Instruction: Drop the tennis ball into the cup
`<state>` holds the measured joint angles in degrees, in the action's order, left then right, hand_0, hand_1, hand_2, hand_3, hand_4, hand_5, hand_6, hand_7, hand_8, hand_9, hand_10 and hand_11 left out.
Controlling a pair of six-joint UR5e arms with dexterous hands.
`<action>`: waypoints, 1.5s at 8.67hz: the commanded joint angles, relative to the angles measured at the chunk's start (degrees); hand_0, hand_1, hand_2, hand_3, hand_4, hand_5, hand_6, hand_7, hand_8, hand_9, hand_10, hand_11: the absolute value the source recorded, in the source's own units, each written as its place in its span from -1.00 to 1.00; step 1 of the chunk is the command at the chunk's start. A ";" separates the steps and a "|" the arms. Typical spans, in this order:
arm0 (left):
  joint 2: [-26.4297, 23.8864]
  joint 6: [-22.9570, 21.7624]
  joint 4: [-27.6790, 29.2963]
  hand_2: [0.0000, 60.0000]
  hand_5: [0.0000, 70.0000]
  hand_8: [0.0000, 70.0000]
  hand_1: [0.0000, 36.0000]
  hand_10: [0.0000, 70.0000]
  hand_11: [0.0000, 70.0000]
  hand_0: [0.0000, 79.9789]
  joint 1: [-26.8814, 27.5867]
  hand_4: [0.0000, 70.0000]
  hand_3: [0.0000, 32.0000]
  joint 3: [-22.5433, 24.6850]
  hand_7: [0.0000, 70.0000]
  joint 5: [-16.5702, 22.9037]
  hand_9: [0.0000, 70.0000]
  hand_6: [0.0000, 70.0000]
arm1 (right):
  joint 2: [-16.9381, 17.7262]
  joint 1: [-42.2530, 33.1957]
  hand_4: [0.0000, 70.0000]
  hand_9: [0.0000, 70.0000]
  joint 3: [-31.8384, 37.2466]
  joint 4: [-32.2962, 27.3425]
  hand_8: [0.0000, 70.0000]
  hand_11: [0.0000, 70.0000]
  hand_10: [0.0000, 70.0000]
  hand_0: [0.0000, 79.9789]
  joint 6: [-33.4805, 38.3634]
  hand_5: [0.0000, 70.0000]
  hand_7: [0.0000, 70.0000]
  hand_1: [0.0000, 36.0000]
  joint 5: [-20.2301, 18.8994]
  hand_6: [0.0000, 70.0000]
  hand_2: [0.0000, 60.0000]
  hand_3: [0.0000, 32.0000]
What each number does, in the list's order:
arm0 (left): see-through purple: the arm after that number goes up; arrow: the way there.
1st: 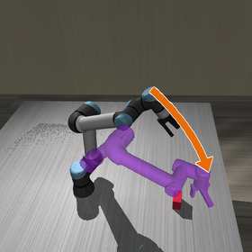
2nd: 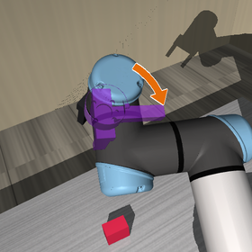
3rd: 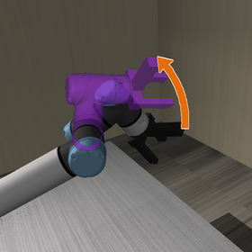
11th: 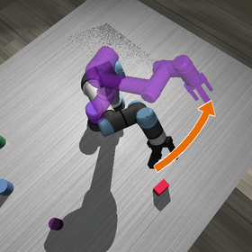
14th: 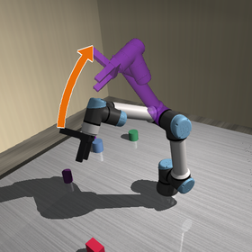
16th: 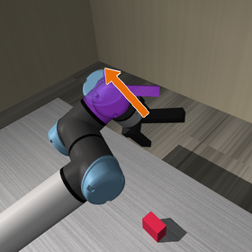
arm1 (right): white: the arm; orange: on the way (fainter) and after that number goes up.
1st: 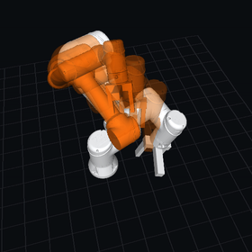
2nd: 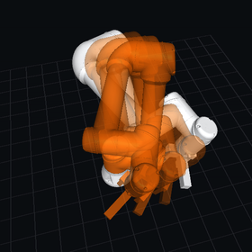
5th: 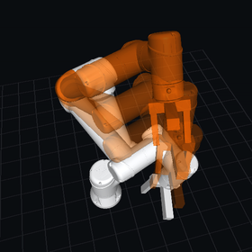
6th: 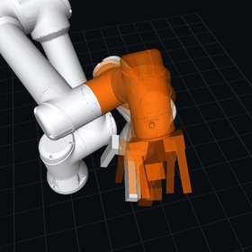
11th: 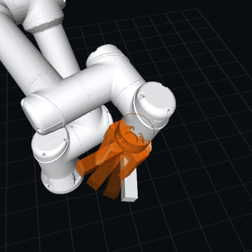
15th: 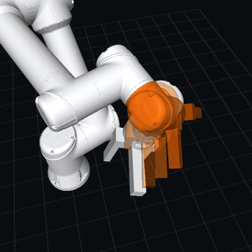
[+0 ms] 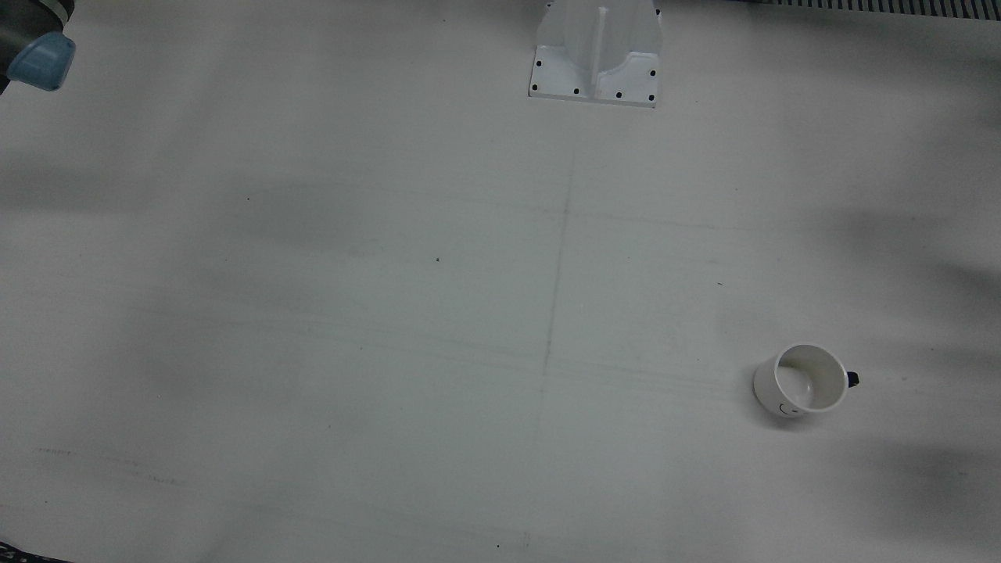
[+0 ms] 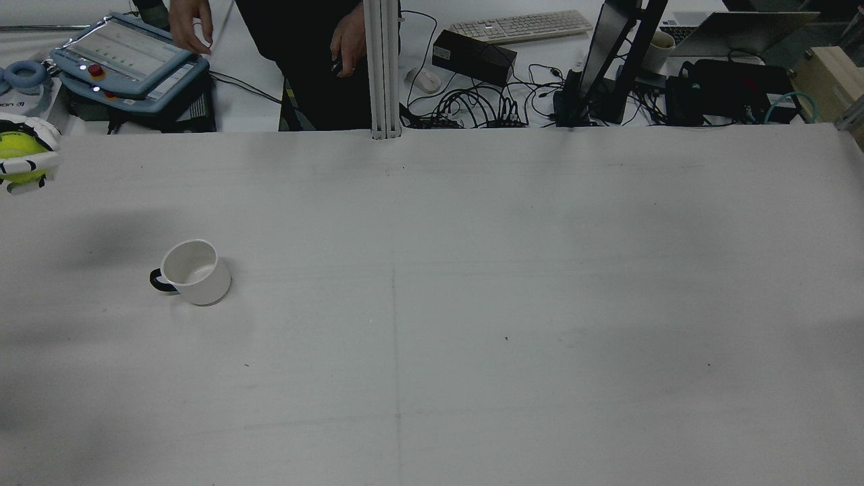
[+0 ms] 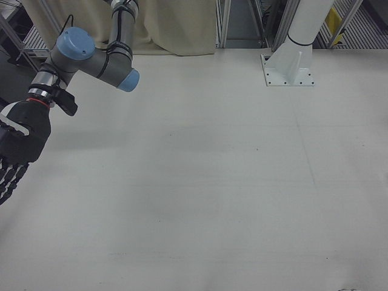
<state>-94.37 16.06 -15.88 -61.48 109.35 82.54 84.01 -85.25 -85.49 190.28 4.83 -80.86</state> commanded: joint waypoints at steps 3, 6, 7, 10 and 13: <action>-0.64 0.28 -5.74 1.00 -0.27 0.91 1.00 1.00 1.00 0.53 12.68 1.00 -1.00 8.59 1.00 -4.20 1.00 0.15 | 0.02 0.00 -1.00 -1.00 0.06 0.00 -1.00 -1.00 -1.00 -1.00 0.00 -1.00 -1.00 -1.00 0.00 -1.00 -1.00 -1.00; -3.70 0.55 -6.71 1.00 -0.45 0.90 1.00 -0.26 0.14 0.76 14.36 1.00 -1.00 7.11 1.00 -5.11 1.00 -0.15 | 0.02 0.00 -1.00 -1.00 0.06 0.00 -1.00 -1.00 -1.00 -1.00 0.00 -1.00 -1.00 -1.00 0.00 -1.00 -1.00 -1.00; -6.67 0.55 -6.19 1.00 -0.46 0.90 1.00 -0.37 -0.01 0.95 14.45 1.00 -1.00 3.53 1.00 -5.03 1.00 -0.17 | 0.02 0.00 -1.00 -1.00 0.06 0.00 -1.00 -1.00 -1.00 -1.00 0.00 -1.00 -1.00 -1.00 0.00 -1.00 -1.00 -1.00; -7.50 0.72 -4.61 1.00 -0.46 0.84 1.00 -0.36 0.00 1.00 14.46 1.00 -1.00 0.69 1.00 -5.02 1.00 -0.19 | 0.02 0.00 -1.00 -1.00 0.06 0.00 -1.00 -1.00 -1.00 -1.00 0.00 -1.00 -1.00 -1.00 0.00 -1.00 -1.00 -1.00; -7.14 0.55 -4.60 1.00 -0.46 0.76 1.00 -0.36 0.01 1.00 14.37 0.90 -1.00 1.64 1.00 -4.94 1.00 -0.23 | 0.02 0.00 -1.00 -1.00 0.06 0.00 -1.00 -1.00 -1.00 -1.00 0.00 -1.00 -1.00 -1.00 0.00 -1.00 -1.00 -1.00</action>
<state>-101.68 16.72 -20.40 -47.06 110.26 77.52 84.02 -85.25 -85.43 190.28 4.83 -80.86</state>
